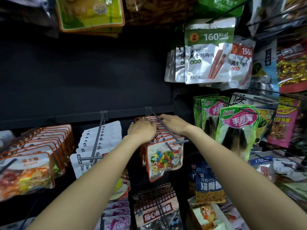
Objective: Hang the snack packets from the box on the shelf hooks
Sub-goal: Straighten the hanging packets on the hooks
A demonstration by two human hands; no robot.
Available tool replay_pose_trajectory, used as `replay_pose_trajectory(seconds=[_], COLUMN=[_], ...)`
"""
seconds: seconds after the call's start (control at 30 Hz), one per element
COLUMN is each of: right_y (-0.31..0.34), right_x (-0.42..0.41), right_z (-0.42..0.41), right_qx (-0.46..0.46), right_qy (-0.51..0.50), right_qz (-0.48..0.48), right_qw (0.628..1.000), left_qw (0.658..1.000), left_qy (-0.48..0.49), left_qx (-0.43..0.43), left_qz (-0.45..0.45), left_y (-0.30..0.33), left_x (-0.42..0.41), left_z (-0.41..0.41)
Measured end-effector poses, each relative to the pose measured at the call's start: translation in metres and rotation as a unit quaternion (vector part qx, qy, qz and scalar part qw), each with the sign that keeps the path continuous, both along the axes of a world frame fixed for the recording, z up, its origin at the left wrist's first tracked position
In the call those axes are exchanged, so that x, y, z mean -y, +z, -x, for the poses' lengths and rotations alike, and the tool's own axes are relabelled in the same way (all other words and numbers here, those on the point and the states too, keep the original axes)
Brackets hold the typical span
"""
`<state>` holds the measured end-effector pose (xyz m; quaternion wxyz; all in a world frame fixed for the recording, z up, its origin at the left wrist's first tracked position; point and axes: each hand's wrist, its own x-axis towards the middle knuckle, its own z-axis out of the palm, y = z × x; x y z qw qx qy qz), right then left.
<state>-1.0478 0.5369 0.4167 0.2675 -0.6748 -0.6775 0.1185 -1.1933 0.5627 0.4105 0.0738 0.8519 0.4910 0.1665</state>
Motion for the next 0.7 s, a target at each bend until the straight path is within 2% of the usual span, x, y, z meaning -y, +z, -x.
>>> replay_pose_trajectory(seconds=[0.17, 0.33, 0.7], right_y=[0.000, 0.003, 0.008], right_x=[-0.002, -0.004, -0.002], right_z=[0.001, 0.004, 0.009], right_qx=[0.027, 0.085, 0.081], right_qy=[0.006, 0.045, 0.028], right_qz=[0.004, 0.012, 0.037], right_qw=[1.000, 0.995, 0.996], left_qw=[1.000, 1.000, 0.999], left_qy=[0.008, 0.003, 0.019], left_qx=[0.022, 0.009, 0.019], left_qz=[-0.010, 0.008, 0.020], left_y=[-0.001, -0.004, -0.006], left_x=[-0.005, -0.014, -0.017], left_z=[0.001, 0.000, -0.002])
